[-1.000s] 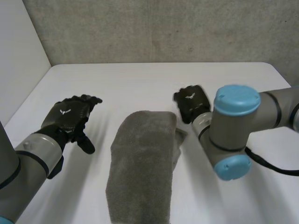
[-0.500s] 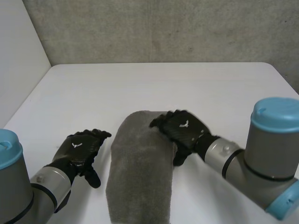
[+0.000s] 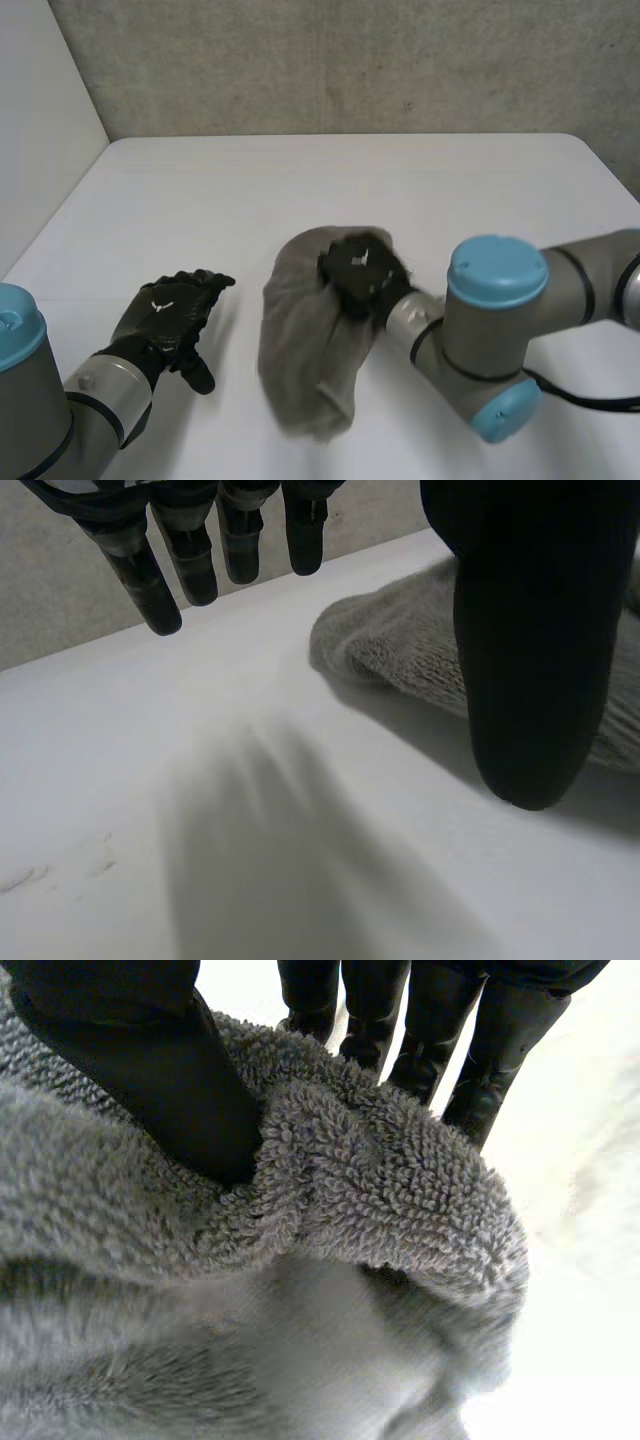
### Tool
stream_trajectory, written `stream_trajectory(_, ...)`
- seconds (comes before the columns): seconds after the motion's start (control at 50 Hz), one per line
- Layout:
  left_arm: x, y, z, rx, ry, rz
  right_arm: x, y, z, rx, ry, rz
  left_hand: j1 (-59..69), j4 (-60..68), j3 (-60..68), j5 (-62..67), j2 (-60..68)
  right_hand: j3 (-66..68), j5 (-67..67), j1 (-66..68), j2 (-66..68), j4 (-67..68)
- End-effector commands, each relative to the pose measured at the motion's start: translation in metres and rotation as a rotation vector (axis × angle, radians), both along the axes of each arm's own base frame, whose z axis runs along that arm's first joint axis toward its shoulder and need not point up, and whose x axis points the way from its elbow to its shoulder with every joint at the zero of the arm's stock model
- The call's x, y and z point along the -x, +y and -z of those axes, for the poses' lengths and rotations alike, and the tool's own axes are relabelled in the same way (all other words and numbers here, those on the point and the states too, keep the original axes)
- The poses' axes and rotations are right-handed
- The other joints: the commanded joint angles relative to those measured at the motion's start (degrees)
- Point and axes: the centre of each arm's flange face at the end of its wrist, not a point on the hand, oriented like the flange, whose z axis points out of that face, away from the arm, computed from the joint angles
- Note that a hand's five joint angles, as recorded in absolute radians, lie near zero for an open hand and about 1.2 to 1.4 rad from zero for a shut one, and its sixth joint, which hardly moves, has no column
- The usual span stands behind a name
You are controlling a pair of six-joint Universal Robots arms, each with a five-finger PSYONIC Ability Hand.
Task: Fold the towel.
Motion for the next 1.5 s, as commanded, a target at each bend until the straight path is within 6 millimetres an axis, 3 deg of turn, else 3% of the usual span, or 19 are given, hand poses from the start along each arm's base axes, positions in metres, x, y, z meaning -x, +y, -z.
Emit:
stream_trajectory(0.02,0.0,0.0,-0.002,0.006,0.004,0.002,0.005,-0.012,-0.084,0.128,-0.163,0.093,1.87,1.56,1.54,0.91,1.52,13.69,16.17,3.9,12.8,12.72)
stream_trajectory(0.1,0.0,0.0,-0.006,0.021,0.013,0.001,0.011,-0.002,-0.113,0.128,-0.204,0.089,2.04,1.73,1.71,1.08,1.68,13.69,16.17,3.9,12.8,12.72)
stream_trajectory(0.2,0.0,0.0,-0.012,0.041,0.024,-0.001,0.019,0.01,-0.167,0.181,-0.262,0.092,2.38,2.07,2.04,1.41,2.02,13.69,16.17,3.9,12.8,12.72)
stream_trajectory(0.26,0.001,0.0,-0.014,0.046,0.028,0.0,0.019,0.013,-0.178,0.195,-0.279,0.088,2.38,2.07,2.04,1.41,2.02,13.69,16.17,3.9,12.8,12.72)
stream_trajectory(0.3,0.001,0.0,-0.015,0.047,0.034,0.0,0.019,0.013,-0.199,0.223,-0.323,0.098,2.38,2.07,2.04,1.41,2.02,13.69,16.17,3.9,12.8,12.72)
stream_trajectory(0.58,0.005,-0.006,-0.015,-0.032,0.208,-0.055,-0.005,-0.002,-0.236,0.319,-0.447,0.192,2.38,2.07,2.04,1.41,2.02,13.69,16.17,3.9,12.8,12.72)
stream_trajectory(0.76,0.034,-0.012,-0.009,-0.126,0.331,0.04,0.004,-0.005,-0.236,0.319,-0.445,0.254,2.38,2.07,2.04,1.41,2.02,13.69,16.17,3.9,12.8,12.72)
stream_trajectory(0.9,0.093,-0.029,0.0,-0.216,0.486,0.102,0.014,0.004,-0.22,0.274,-0.4,0.26,2.04,1.73,1.71,1.08,1.68,13.69,16.17,3.9,12.8,12.72)
stream_trajectory(1.02,0.125,-0.046,0.006,-0.232,0.573,0.099,0.021,0.002,-0.207,0.244,-0.367,0.28,2.04,1.73,1.71,1.08,1.68,13.69,16.17,3.9,12.8,12.72)
stream_trajectory(1.06,0.138,-0.061,0.009,-0.204,0.615,0.046,0.026,-0.001,-0.195,0.218,-0.34,0.294,2.87,2.56,2.54,1.91,2.52,13.69,16.17,3.9,12.8,12.72)
stream_trajectory(1.1,0.141,-0.069,0.012,-0.189,0.625,0.009,0.03,-0.001,-0.192,0.212,-0.331,0.304,6.38,6.07,6.04,5.42,6.02,13.69,16.17,3.9,12.8,12.72)
stream_trajectory(1.12,0.142,-0.076,0.015,-0.173,0.626,-0.021,0.035,-0.002,-0.191,0.208,-0.327,0.316,19.24,18.93,18.9,18.27,18.88,13.69,16.17,3.9,12.8,12.72)
stream_trajectory(1.14,0.142,-0.076,0.015,-0.172,0.626,-0.021,0.035,-0.002,-0.191,0.208,-0.327,0.316,19.37,19.05,19.03,18.4,19.01,13.69,16.17,3.9,12.8,12.72)
stream_trajectory(1.16,0.142,-0.08,0.019,-0.156,0.617,-0.05,0.04,-0.004,-0.19,0.207,-0.32,0.33,44.18,43.87,43.85,43.22,43.82,13.69,16.17,3.9,12.8,12.72)
stream_trajectory(1.18,0.142,-0.08,0.019,-0.156,0.617,-0.051,0.04,-0.004,-0.19,0.207,-0.32,0.33,44.43,44.12,44.09,43.46,44.07,13.69,16.17,3.9,12.8,12.72)
stream_trajectory(1.2,0.142,-0.082,0.021,-0.143,0.612,-0.077,0.046,-0.008,-0.186,0.203,-0.311,0.349,69.22,68.91,68.89,68.26,68.86,13.69,16.17,3.9,12.8,12.72)
stream_trajectory(1.34,0.123,-0.089,0.018,-0.051,0.541,-0.209,0.077,-0.036,-0.184,0.211,-0.29,0.445,69.47,69.16,69.14,68.51,69.11,13.69,16.17,3.9,12.8,12.72)
stream_trajectory(1.44,0.098,-0.085,-0.034,0.103,0.453,-0.195,0.083,-0.041,-0.183,0.203,-0.247,0.414,69.47,69.16,69.14,68.51,69.11,13.69,16.17,3.9,12.8,12.72)
stream_trajectory(1.5,0.089,-0.086,-0.048,0.15,0.435,-0.197,0.087,-0.04,-0.177,0.156,-0.182,0.381,69.47,69.16,69.14,68.51,69.11,13.69,16.17,3.9,12.8,12.72)
